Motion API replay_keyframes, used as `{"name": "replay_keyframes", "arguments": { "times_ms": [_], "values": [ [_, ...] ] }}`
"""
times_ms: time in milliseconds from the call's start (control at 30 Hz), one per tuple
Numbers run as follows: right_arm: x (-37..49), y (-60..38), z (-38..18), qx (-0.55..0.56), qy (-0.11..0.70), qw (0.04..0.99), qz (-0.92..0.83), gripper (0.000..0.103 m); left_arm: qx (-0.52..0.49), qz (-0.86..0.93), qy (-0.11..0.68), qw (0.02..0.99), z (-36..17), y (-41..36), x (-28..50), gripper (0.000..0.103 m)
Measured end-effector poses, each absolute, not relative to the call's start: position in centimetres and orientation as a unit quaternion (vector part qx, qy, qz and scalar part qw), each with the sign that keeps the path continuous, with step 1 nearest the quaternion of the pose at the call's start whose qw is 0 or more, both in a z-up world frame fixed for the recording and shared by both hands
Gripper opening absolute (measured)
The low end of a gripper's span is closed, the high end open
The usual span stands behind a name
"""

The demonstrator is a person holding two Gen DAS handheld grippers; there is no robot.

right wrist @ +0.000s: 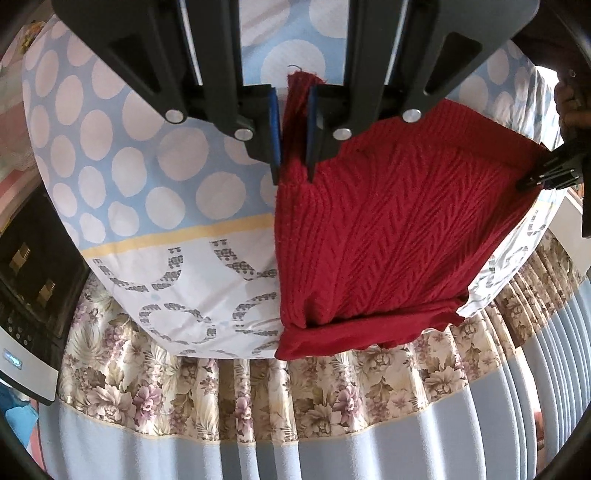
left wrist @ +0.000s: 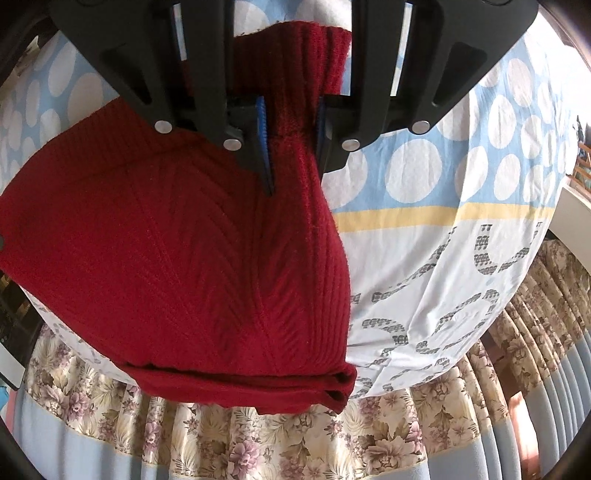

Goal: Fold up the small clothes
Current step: 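Grasp the sweater edge with the left tool while the right tool grasps the hem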

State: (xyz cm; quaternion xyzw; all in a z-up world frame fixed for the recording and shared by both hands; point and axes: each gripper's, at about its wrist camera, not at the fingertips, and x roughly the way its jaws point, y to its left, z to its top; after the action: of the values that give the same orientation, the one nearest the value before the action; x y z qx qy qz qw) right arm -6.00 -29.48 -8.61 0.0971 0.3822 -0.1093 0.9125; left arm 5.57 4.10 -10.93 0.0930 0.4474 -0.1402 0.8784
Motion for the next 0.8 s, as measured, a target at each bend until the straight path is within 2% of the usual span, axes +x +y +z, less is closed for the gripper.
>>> {"name": "replay_keyframes", "arguments": {
  "times_ms": [367, 800],
  "values": [
    [-4.3, -29.1, -7.1, 0.092, 0.368, 0.920, -0.096, 0.011, 0.083, -0.143, 0.438, 0.883, -9.8, 3.9, 6.1, 0.018],
    [0.0, -31.3, -2.8, 0.095, 0.321, 0.939, -0.078, 0.011, 0.054, -0.177, 0.397, 0.899, -4.3, 2.6, 11.5, 0.018]
  ]
}}
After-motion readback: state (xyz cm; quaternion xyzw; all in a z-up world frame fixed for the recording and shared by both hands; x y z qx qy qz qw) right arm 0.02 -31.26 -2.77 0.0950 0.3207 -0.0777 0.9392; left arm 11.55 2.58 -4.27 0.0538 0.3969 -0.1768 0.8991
